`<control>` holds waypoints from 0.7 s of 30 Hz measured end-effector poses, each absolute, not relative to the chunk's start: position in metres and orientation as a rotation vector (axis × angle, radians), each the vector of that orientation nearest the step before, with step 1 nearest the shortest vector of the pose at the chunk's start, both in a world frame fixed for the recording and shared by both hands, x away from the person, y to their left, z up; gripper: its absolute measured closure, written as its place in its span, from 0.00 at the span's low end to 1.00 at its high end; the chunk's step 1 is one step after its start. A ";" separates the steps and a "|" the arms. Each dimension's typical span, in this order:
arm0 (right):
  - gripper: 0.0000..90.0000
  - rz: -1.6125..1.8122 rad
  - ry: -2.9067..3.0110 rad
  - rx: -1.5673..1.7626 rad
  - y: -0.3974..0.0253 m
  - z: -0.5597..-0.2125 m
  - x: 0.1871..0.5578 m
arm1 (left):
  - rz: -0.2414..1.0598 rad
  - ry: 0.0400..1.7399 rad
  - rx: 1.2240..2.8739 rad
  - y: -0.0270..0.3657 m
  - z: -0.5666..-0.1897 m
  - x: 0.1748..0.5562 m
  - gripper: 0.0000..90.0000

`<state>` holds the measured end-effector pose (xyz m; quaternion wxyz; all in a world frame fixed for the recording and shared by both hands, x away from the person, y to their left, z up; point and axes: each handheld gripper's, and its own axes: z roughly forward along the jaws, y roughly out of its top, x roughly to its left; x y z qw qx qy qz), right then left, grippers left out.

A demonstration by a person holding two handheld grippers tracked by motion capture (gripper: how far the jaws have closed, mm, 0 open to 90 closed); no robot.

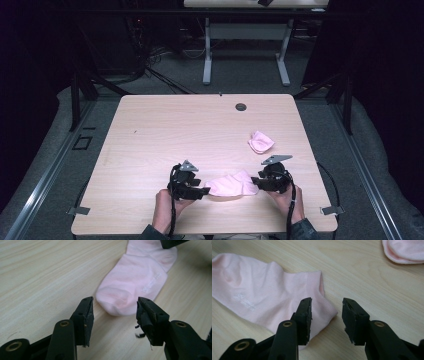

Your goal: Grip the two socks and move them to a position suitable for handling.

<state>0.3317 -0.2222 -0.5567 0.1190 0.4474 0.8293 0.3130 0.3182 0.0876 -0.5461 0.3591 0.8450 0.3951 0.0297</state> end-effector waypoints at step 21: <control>0.89 0.885 2.474 1.220 -0.211 -0.568 0.329 | 0.071 1.044 2.266 0.077 -0.566 0.333 0.91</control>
